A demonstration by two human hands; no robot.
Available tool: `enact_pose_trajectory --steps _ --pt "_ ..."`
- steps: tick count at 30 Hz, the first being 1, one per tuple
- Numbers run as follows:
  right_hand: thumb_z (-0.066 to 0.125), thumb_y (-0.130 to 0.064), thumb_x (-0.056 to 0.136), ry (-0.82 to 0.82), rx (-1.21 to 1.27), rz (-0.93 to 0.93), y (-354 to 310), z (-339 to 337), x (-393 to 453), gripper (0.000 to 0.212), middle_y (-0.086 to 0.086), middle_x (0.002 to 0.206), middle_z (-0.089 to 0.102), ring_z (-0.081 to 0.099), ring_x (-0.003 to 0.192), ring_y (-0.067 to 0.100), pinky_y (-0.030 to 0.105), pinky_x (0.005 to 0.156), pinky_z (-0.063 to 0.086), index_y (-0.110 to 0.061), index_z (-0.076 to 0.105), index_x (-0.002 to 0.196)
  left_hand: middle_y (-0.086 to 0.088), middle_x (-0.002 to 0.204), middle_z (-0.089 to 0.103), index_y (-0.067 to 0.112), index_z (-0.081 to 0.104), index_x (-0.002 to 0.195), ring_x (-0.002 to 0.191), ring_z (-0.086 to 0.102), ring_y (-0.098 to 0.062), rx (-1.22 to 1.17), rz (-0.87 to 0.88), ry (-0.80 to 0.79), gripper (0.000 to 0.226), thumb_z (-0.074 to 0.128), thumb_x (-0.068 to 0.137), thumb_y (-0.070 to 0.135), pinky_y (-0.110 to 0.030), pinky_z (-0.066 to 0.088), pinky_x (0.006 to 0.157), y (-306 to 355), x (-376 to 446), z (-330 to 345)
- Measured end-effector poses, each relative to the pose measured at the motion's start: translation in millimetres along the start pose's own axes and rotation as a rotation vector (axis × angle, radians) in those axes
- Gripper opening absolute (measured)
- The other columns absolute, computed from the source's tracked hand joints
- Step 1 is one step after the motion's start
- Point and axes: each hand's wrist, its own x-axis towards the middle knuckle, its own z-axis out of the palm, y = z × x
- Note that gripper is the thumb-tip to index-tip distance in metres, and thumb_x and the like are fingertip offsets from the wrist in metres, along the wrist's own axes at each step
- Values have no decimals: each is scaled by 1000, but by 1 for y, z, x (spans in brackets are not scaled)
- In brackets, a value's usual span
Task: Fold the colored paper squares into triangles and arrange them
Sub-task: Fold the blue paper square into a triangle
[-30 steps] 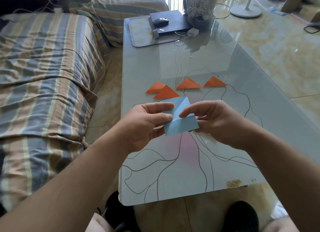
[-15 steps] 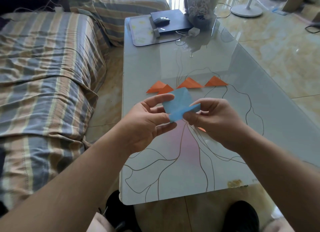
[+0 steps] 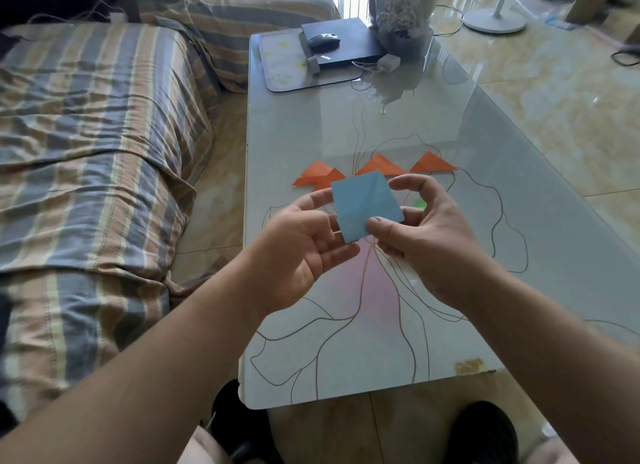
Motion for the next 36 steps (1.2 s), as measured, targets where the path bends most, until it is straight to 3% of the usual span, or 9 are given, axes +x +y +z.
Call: enact_pose_trajectory --steps 4,13,20,28,32,36 --pt "82 -5 86 -26 -13 0 0 0 0 52 32 97 71 63 74 26 42 75 53 -29 57 124 -9 99 73 15 55 139 82 70 -18 152 -9 0 58 72 87 -3 -30 61 76 -12 2 0" --pt "76 -3 90 3 56 127 -1 4 0 44 3 81 74 63 67 18 35 71 57 -23 58 124 -6 88 69 7 66 127 67 66 -12 195 14 125 35 72 92 4 -27 60 68 -26 7 4" --pt "75 -19 93 -82 2 304 2 8 -2 17 3 81 71 62 65 15 36 73 51 -12 73 108 -1 80 73 5 68 119 68 65 -11 219 121 176 27 72 92 3 -28 58 71 -30 11 1" --pt "69 -10 94 -18 -49 256 -2 7 -2 4 4 70 67 63 63 16 34 71 52 -9 72 93 0 68 65 6 73 105 61 60 -11 230 115 200 14 72 92 2 -29 59 70 -31 11 2" --pt "68 -11 95 4 -62 265 -6 4 1 19 5 68 67 64 63 17 38 74 52 -15 65 77 1 64 60 3 71 107 58 58 -10 212 104 215 17 72 91 1 -28 58 67 -30 12 1" --pt "63 -16 101 -12 -51 285 -10 3 1 18 6 73 70 64 65 19 38 76 51 -11 70 85 3 61 59 2 71 110 57 57 -9 207 104 227 20 72 91 1 -27 57 65 -28 14 -1"
